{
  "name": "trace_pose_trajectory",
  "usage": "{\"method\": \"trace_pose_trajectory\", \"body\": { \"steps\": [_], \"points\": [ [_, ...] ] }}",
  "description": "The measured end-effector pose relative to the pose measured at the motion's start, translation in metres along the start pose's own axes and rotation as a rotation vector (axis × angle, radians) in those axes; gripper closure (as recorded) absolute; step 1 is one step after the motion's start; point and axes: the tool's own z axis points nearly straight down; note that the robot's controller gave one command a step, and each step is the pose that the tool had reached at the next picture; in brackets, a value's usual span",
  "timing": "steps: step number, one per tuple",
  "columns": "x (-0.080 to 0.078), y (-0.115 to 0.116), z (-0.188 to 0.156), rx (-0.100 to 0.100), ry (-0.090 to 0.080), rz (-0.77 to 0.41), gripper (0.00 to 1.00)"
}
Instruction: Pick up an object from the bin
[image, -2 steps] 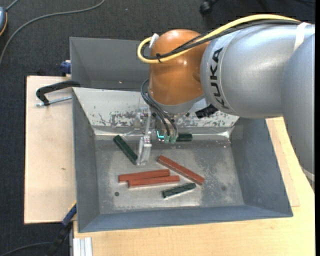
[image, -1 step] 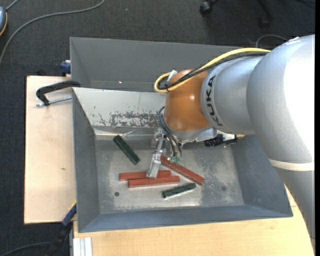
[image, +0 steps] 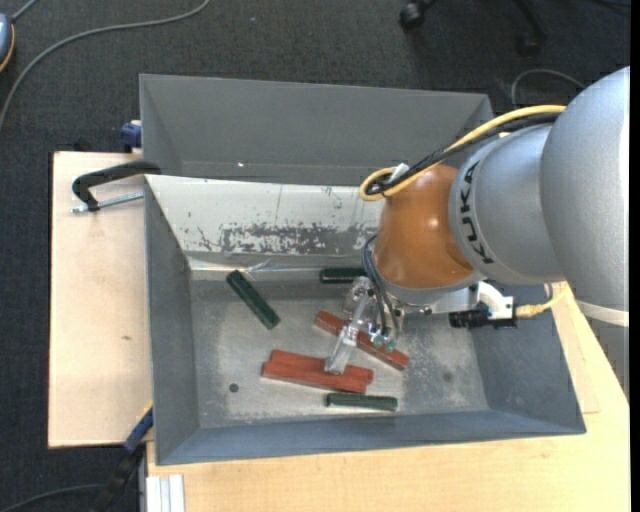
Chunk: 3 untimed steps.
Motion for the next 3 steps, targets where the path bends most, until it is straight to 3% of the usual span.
{"method": "trace_pose_trajectory", "body": {
  "steps": [1,2,3],
  "points": [
    [-0.001,0.003,-0.002,-0.004,-0.004,-0.002,1.0],
    [0.012,-0.055,-0.012,0.002,0.001,-0.06,1.0],
    [0.013,-0.051,-0.012,-0.001,-0.001,-0.063,0.0]
  ]
}}
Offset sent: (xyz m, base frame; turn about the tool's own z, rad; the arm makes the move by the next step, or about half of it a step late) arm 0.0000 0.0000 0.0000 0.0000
